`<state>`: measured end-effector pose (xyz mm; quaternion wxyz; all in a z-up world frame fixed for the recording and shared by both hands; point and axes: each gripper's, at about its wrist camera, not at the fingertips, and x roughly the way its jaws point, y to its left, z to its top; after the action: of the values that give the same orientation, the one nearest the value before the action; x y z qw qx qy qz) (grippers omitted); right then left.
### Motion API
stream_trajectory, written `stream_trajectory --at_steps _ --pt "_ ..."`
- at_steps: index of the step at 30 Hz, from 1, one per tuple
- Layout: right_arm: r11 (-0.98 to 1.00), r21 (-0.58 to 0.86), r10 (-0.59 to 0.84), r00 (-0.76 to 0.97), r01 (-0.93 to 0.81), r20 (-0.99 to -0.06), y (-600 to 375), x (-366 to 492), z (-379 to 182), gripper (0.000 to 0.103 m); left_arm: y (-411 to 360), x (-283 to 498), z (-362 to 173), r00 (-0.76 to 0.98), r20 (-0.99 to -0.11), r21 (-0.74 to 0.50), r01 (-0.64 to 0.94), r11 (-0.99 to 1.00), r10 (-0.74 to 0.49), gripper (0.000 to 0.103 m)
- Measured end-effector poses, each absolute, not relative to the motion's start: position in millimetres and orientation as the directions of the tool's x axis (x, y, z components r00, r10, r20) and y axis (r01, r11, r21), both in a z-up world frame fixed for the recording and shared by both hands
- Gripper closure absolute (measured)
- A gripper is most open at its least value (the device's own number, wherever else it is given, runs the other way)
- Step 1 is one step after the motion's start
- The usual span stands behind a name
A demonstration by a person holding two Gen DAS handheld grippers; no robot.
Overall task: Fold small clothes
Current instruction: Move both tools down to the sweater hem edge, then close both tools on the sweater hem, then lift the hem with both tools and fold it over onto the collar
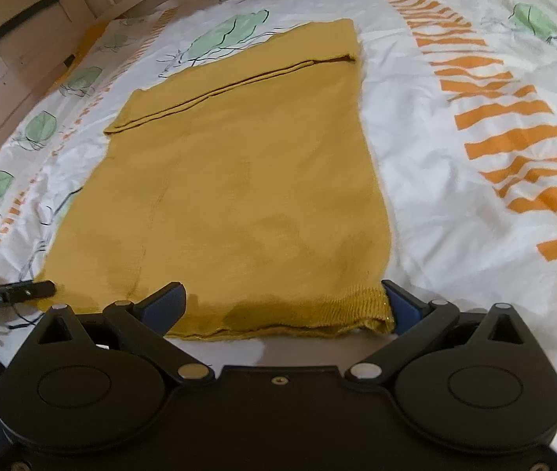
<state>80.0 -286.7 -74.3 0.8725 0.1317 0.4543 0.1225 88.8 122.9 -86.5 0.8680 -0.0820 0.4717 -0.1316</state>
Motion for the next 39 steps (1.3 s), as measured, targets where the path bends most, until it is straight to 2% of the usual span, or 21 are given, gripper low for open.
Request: stream_trajectory --at_steps 4,5,9,10,12,13,14,15,16,17,24,33,35,39 --pt "0.920 0.382 0.362 0.557 -0.085 -0.748 -291.0 81.2 -73.0 0.000 122.9 90.1 -87.7 0.514 -0.801 -0.268 0.150 0.952 -0.306 0.046" --pt "0.917 0.390 0.366 0.559 -0.081 -0.744 -291.6 81.9 -73.5 0.000 123.0 90.6 -88.0 0.515 -0.802 -0.267 0.143 0.953 -0.302 0.052" --pt "0.909 0.411 0.375 0.567 -0.069 -0.734 -292.7 83.3 -73.2 0.000 127.9 90.9 -88.1 0.525 -0.800 -0.278 0.105 0.955 -0.290 0.067" --pt "0.908 0.413 0.374 0.569 -0.066 -0.732 -293.1 82.9 -73.1 0.001 129.7 90.5 -87.7 0.528 -0.800 -0.281 0.093 0.955 -0.286 0.075" --pt "0.910 0.412 0.365 0.576 -0.055 -0.731 -294.7 81.9 -72.2 0.007 133.6 90.2 -87.9 0.534 -0.796 -0.293 0.069 0.954 -0.284 0.086" --pt "0.910 0.412 0.360 0.580 -0.047 -0.731 -295.7 81.5 -72.0 0.021 135.5 90.4 -88.2 0.538 -0.794 -0.300 0.058 0.952 -0.282 0.093" --pt "0.905 0.423 0.365 0.580 -0.039 -0.728 -298.2 81.4 -72.9 0.045 137.1 90.3 -88.3 0.543 -0.790 -0.307 0.050 0.950 -0.284 0.096" --pt "0.896 0.444 0.376 0.573 -0.024 -0.728 -301.2 82.4 -75.4 0.057 137.6 90.1 -88.0 0.548 -0.785 -0.316 0.047 0.948 -0.288 0.096" --pt "0.883 0.469 0.383 0.562 0.009 -0.733 -304.8 83.9 -80.1 0.077 137.3 89.8 -87.3 0.552 -0.783 -0.315 0.047 0.948 -0.287 0.096" --pt "0.878 0.477 0.382 0.559 0.028 -0.736 -306.7 84.3 -83.7 0.082 136.6 89.2 -86.3 0.558 -0.780 -0.311 0.050 0.949 -0.285 0.096" --pt "0.874 0.486 0.378 0.608 0.014 -0.698 -305.2 83.7 -70.0 0.090 141.0 87.9 -69.6 0.598 -0.739 -0.365 0.033 0.931 -0.310 0.097" --pt "0.849 0.527 0.396 0.706 -0.037 -0.587 -309.9 104.6 -24.3 0.090 150.8 108.1 -14.3 0.703 -0.623 -0.434 0.055 0.899 -0.344 0.097" --pt "0.844 0.534 0.397 0.729 -0.050 -0.558 -311.7 110.9 -14.3 0.094 152.3 116.7 -1.9 0.722 -0.594 -0.448 0.069 0.891 -0.355 0.097" --pt "0.844 0.531 0.395 0.755 -0.073 -0.524 -313.9 125.7 -0.9 0.094 151.2 133.6 11.5 0.741 -0.562 -0.451 0.098 0.887 -0.368 0.097"
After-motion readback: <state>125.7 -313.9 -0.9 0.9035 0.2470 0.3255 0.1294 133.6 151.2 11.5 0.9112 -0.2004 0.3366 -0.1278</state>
